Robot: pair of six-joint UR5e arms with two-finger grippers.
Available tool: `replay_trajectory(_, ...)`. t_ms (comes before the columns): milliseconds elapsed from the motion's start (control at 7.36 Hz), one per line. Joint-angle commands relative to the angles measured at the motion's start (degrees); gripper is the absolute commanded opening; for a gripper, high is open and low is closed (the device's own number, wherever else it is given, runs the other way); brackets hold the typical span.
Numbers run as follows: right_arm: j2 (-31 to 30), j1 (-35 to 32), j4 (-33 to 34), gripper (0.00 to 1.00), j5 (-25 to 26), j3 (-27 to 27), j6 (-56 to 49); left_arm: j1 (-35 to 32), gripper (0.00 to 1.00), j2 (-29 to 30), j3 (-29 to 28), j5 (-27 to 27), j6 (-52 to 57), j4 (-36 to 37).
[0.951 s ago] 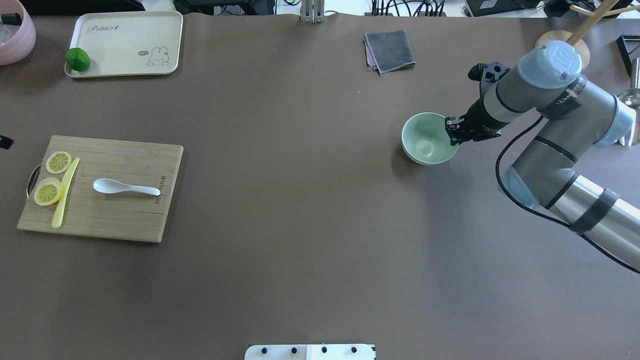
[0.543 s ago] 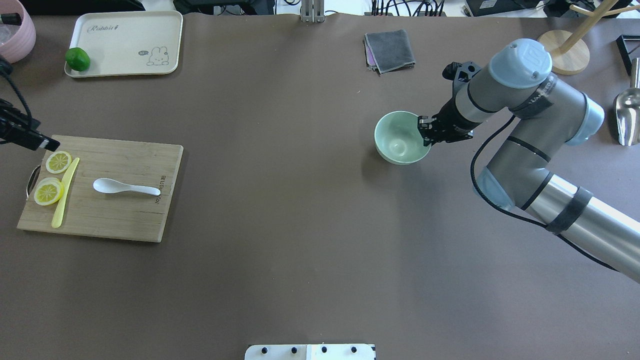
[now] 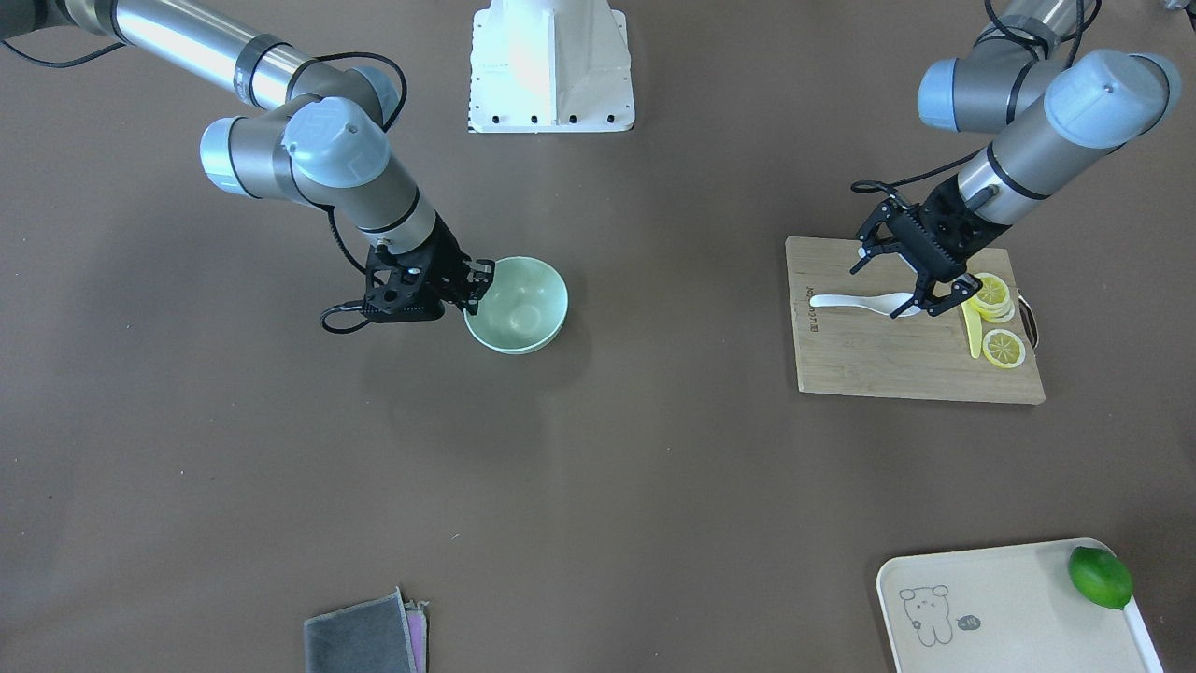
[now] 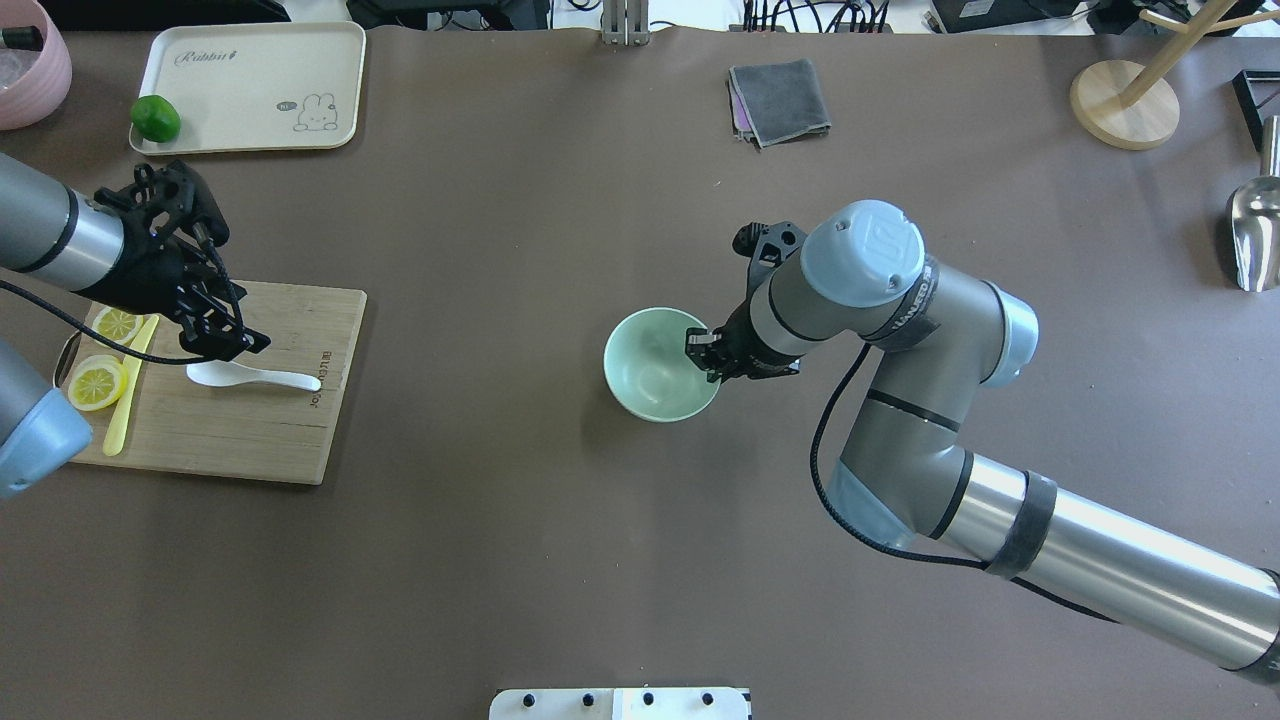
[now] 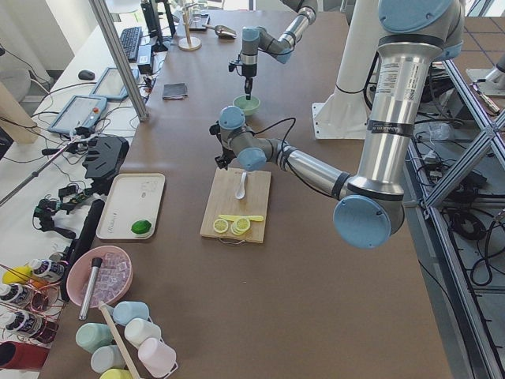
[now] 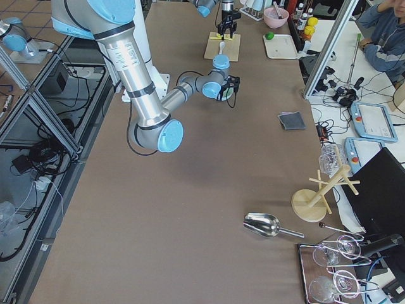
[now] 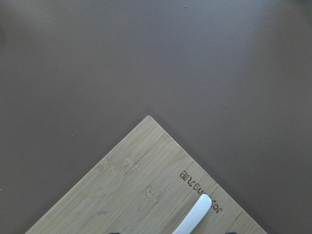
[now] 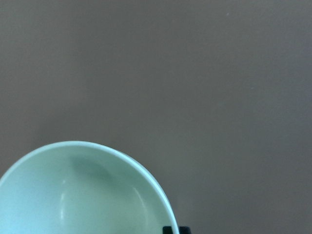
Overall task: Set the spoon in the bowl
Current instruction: 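Slide the green bowl toward the board with right gripper while left reaches spoon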
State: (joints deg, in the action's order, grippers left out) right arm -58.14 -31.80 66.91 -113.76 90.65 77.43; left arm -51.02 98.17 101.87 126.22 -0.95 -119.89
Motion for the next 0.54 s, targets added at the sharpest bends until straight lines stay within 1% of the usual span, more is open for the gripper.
replay_trajectory(0, 2.5, 4.88, 0.24, 0.0, 3.27, -0.12, 2.01, 2.41, 0.74, -2.62, 0.0, -6.68, 7.51, -1.22)
replay_trajectory(272, 3.73, 7.96, 0.24, 0.0, 7.3, -0.56, 3.16, 4.69, 0.73, -2.55, -1.49, -6.86, 7.54, -1.4)
replay_trajectory(407, 4.52, 8.24, 0.32, 0.0, 7.75, -0.83, 3.16, 5.75, 0.73, -2.46, -1.93, -6.78, 6.84, -1.92)
